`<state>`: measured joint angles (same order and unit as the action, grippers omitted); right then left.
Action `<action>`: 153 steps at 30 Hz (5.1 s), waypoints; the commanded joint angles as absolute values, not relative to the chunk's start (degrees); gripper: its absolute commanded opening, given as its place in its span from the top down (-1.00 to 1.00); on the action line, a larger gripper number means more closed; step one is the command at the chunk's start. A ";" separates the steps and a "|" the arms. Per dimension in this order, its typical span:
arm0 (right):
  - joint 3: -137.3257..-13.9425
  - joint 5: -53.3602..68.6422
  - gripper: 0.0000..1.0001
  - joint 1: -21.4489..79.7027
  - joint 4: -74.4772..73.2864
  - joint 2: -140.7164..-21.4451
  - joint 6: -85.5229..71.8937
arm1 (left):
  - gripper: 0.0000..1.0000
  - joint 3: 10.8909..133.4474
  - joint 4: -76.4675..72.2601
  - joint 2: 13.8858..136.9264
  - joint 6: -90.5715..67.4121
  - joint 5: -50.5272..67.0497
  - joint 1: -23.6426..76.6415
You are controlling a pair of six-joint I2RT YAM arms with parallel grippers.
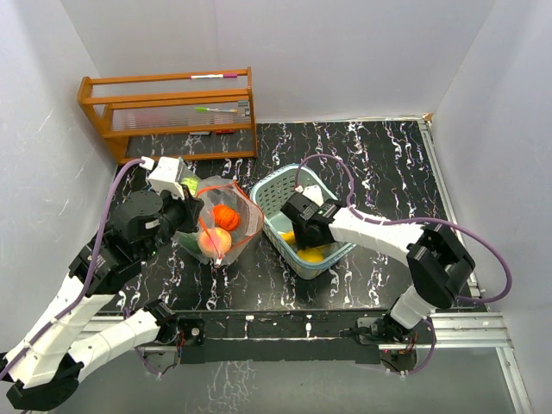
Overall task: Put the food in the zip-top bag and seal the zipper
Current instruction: Pick up the fake fruit from the bin, then place the fake fruit in the zipper food storage bag, then pick up the fake fruit from the bin.
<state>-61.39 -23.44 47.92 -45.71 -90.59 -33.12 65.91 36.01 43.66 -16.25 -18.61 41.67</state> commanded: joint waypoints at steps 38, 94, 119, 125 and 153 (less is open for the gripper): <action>-67.97 23.61 0.10 48.71 -7.51 -67.91 -23.90 | 1.00 63.39 31.74 47.64 -17.60 -15.82 41.31; -63.40 -16.86 -0.86 53.60 -46.63 -73.44 -33.22 | 1.00 61.98 32.69 44.65 -16.83 -16.26 41.31; -51.31 -8.23 -0.34 53.61 -34.32 -83.42 -33.04 | 1.00 61.94 33.42 43.77 -16.11 -17.46 41.30; -53.26 -10.87 0.46 53.59 -36.33 -82.06 -33.47 | 1.00 62.18 33.66 43.61 -16.12 -17.80 41.31; -70.00 15.95 0.67 53.51 -9.87 -63.75 -18.50 | 1.00 62.62 32.83 45.04 -16.92 -16.26 41.30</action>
